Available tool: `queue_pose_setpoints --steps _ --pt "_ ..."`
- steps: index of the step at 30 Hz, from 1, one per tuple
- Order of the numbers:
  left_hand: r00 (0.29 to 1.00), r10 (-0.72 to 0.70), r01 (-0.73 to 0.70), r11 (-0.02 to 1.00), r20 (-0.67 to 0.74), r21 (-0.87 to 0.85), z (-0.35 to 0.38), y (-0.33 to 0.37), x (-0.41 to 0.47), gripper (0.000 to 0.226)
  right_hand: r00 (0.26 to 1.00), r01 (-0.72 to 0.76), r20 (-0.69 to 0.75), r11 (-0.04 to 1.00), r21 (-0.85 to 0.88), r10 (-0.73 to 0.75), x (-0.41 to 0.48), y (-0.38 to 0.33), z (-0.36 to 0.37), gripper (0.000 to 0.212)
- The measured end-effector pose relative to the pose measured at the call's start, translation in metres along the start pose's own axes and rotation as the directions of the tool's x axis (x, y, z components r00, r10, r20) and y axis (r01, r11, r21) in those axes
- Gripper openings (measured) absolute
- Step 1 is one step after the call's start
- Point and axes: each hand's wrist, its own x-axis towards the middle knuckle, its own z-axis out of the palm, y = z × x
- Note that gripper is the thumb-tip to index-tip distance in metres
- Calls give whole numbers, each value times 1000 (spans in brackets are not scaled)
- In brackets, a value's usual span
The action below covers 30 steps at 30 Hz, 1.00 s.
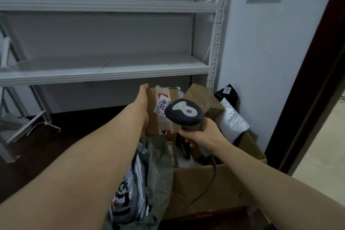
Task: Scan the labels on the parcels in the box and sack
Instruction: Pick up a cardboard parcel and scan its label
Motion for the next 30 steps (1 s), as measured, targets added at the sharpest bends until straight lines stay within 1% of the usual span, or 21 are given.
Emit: queue_pose_setpoints --steps 3,5,11,18,25,27,30 --pt "999 -10 12 999 -32 53 -8 5 -6 56 996 59 -52 976 -211 -71 4 -4 6 19" --pt "999 -24 28 997 -47 77 -13 5 -7 57 993 99 -34 940 -326 -116 3 -11 10 20" --pt "993 -39 53 990 -107 132 -25 4 -12 58 981 191 79 841 -507 -175 3 -21 19 29" --pt "993 -34 52 985 -111 164 -29 6 -20 55 965 261 126 790 -555 -230 5 -26 23 30" --pt "993 -24 43 985 -113 165 -34 6 -19 56 970 243 120 797 -553 -213 10 -22 25 23" --pt "994 -12 28 989 -110 144 -35 6 -16 55 970 241 120 795 -557 -210 10 -21 25 18" --pt "995 -6 17 993 -98 120 -37 6 -11 55 965 260 132 780 -569 -226 10 -21 25 18"
